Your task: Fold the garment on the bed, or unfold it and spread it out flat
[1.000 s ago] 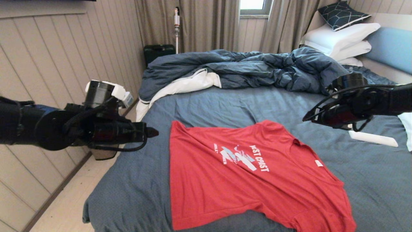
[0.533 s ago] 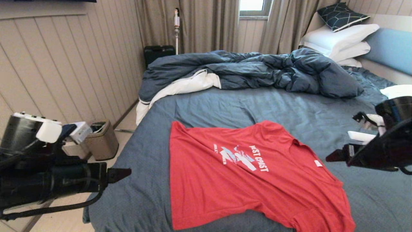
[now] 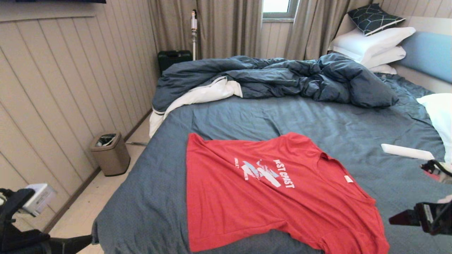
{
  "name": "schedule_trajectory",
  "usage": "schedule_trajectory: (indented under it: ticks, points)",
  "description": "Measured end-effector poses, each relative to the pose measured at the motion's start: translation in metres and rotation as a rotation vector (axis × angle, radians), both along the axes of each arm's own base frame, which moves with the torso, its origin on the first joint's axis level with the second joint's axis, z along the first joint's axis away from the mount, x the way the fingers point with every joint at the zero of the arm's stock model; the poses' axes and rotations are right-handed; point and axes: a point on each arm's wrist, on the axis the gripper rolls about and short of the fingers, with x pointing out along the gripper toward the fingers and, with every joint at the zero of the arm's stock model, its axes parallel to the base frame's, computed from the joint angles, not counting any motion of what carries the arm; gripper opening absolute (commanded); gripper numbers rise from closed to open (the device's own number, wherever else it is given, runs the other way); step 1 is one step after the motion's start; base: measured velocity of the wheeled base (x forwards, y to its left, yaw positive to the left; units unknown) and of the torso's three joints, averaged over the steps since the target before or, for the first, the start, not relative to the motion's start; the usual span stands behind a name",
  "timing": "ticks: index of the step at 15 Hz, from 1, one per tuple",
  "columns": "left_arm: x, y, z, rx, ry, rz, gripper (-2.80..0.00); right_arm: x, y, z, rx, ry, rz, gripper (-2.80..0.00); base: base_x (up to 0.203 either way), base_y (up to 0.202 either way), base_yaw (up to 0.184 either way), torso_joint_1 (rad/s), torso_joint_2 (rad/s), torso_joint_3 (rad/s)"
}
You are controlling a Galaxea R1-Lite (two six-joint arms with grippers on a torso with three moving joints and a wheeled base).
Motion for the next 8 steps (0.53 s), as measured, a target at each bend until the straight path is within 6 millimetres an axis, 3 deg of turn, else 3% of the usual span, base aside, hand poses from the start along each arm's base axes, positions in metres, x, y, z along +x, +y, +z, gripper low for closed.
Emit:
schedule_trajectory:
  ticks: [4,8]
  points:
    - [-0.027,0.010,-0.015,-0.024,-0.043,0.010,-2.80,0.008,-0.025,-0.021,-0.015,0.038,-0.022,0.00,0.000,0.000,0.000,0.000,0.00,0.000]
    - [-0.058,0.024,-0.024,-0.015,-0.201,0.079,-2.80,0.016,-0.027,-0.044,0.024,0.099,-0.005,0.00,0.000,0.000,0.000,0.000,0.00,0.000]
